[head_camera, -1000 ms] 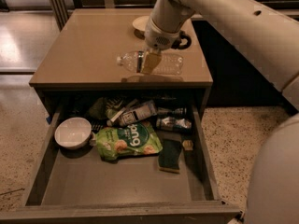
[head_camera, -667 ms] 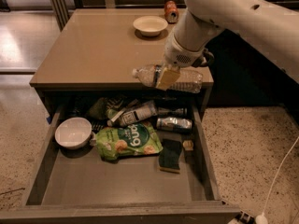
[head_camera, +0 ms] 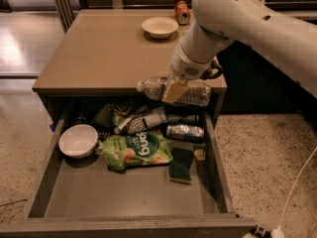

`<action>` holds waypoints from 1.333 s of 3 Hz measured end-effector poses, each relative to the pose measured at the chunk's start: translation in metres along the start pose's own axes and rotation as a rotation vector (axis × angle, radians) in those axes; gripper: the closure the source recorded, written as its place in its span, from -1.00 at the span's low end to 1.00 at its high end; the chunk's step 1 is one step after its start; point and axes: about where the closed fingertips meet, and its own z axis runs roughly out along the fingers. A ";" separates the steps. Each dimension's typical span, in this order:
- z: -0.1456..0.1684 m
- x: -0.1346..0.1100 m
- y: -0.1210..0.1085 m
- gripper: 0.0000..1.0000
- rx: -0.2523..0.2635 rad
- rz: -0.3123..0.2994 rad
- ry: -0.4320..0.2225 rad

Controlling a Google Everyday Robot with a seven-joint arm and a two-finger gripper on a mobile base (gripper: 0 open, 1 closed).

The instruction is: Place water bottle into top drawer

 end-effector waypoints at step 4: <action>0.026 0.036 0.093 1.00 -0.167 -0.010 0.027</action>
Offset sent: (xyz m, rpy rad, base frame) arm -0.0623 -0.0006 -0.0371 -0.0285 0.1085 0.1016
